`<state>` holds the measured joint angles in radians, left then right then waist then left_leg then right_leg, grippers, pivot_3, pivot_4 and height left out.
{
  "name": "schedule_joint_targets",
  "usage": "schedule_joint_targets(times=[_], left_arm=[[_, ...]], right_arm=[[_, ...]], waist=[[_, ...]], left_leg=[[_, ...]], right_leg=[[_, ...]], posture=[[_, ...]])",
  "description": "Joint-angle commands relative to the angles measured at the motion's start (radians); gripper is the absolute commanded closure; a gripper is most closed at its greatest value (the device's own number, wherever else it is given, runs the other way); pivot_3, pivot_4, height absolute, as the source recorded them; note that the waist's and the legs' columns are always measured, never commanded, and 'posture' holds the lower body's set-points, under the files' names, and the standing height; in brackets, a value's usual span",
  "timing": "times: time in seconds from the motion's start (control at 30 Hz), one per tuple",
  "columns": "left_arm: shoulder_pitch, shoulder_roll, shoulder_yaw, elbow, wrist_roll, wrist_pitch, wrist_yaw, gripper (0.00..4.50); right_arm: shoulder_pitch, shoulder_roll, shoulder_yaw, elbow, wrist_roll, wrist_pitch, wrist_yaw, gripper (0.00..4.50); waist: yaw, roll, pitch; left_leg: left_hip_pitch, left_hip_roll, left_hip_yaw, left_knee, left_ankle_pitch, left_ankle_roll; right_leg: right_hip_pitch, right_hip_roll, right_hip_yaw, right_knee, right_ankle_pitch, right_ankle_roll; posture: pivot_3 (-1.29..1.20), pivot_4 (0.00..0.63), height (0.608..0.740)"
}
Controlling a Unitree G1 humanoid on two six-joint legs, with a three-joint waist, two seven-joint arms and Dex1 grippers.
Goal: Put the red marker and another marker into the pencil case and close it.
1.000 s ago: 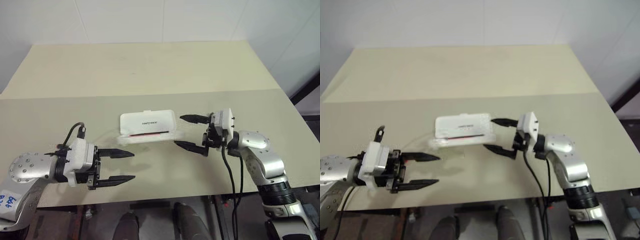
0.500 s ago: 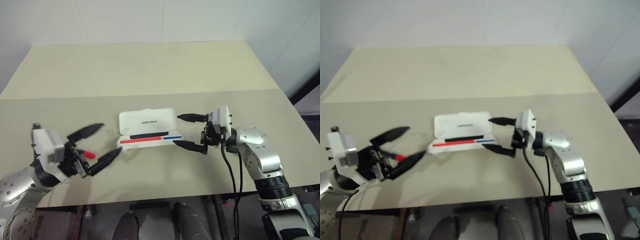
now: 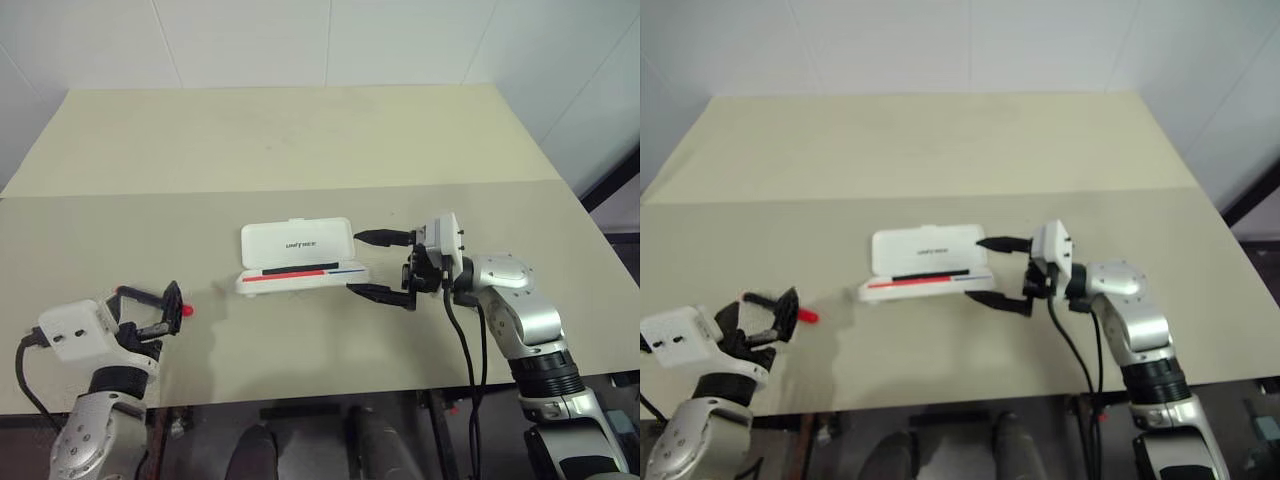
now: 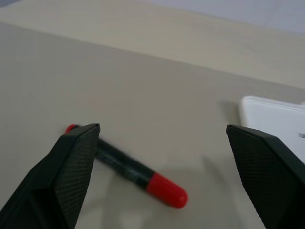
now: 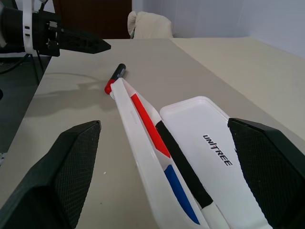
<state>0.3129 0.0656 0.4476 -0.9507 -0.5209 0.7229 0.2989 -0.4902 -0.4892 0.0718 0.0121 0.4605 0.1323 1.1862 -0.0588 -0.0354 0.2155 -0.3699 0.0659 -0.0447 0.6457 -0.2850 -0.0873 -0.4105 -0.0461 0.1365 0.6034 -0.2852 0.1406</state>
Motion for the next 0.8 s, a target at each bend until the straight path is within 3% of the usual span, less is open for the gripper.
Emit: schedule_joint_targets(times=[0.03,0.27,0.8], left_arm=[[-0.036,-0.035,0.04,-0.035,0.008,0.068,0.105,0.04],[-0.136,-0.11,0.025,-0.012,0.006,0.19,0.215,0.04],[-0.381,-0.15,0.072,0.129,0.034,0.351,0.279,0.04]], right_arm=[[0.002,-0.007,-0.013,-0.03,0.005,0.001,-0.003,0.0],[0.007,-0.017,-0.017,-0.049,0.012,0.016,-0.001,0.0],[-0.002,-0.049,-0.034,-0.062,0.02,0.029,0.007,0.0]], waist=[[-0.001,0.0,0.0],[-0.002,-0.001,0.0],[0.0,-0.001,0.0]], left_leg=[[0.0,0.0,0.0,0.001,0.0,0.0],[0.0,0.0,0.0,0.002,0.0,0.0],[-0.001,0.0,0.0,0.001,-0.001,-0.001]], right_leg=[[0.001,0.0,0.0,-0.001,0.0,0.0],[0.002,0.0,0.001,-0.005,0.003,0.0],[0.002,0.001,0.002,-0.007,0.004,0.002]], posture=[[0.0,0.15,0.74],[0.0,0.15,0.74],[0.0,0.15,0.74]])
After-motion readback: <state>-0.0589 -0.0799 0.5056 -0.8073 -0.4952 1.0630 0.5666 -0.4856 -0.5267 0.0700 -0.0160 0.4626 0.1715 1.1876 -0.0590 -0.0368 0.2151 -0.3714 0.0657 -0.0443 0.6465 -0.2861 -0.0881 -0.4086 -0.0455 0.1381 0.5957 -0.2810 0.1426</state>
